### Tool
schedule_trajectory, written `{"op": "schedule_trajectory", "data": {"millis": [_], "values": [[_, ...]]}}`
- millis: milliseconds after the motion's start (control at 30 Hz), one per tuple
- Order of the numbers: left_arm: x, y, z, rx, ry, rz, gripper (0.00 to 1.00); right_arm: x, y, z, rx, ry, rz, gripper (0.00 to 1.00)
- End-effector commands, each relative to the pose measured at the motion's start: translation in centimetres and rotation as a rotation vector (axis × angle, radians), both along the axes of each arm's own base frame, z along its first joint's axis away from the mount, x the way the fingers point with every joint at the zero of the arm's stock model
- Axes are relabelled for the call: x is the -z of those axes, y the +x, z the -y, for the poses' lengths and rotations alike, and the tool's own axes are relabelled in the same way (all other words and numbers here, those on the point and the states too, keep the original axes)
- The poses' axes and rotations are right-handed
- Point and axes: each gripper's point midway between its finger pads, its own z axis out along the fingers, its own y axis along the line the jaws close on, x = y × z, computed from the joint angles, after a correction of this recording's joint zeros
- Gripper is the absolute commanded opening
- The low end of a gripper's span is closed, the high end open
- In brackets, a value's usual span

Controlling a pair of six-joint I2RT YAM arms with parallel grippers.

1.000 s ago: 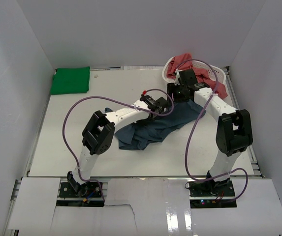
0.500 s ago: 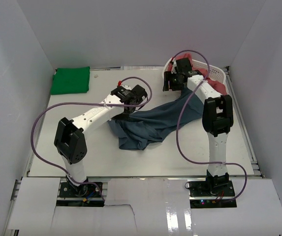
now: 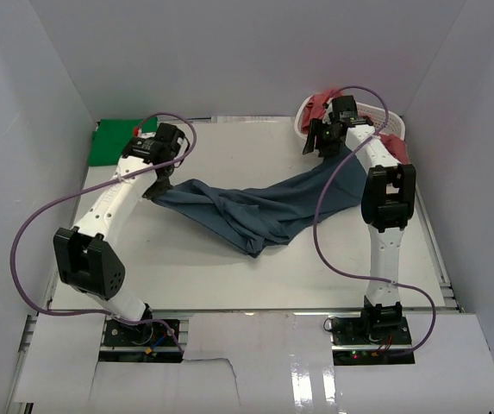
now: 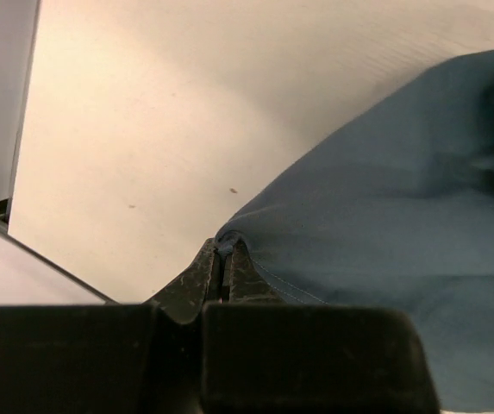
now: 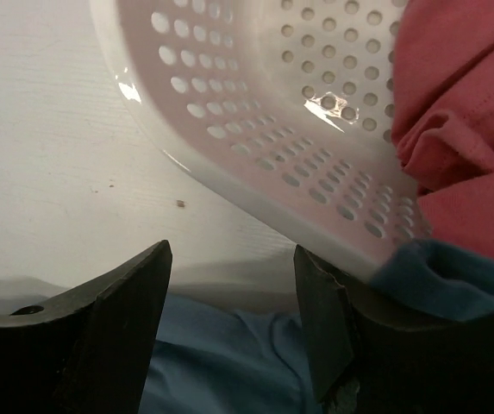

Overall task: Fold and stack the t-shirts
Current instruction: Flatten out the tshirt

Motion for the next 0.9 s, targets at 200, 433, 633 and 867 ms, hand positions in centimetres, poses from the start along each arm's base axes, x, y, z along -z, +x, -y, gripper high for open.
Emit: {"op": "schedule_trajectory", "data": {"millis": [200,433,633,867], "values": [[-1.8,-0.9,-4.4,-0.075,-0.025,0.074,0.0,-1.1,4.6,6.3,0.137,-0.014,0.124,0.66],[-1.5,-1.3,-4.8,-0.089,-0.026,0.067,0.0,-1.0,5.5,7.3,0.167,-0.001,0.136,0.67],[-0.8,-1.0,-4.1,-0.072,-0.059,0.041,0.0,-2.9,4.6,4.3,0.05,0.104,0.127,0.72],[0.2,-0.4,-3.4,-0.054,-0.095,0.042,0.0,-9.1,-2.3,-3.6,-0.197,0.061,0.17,0.72]]}}
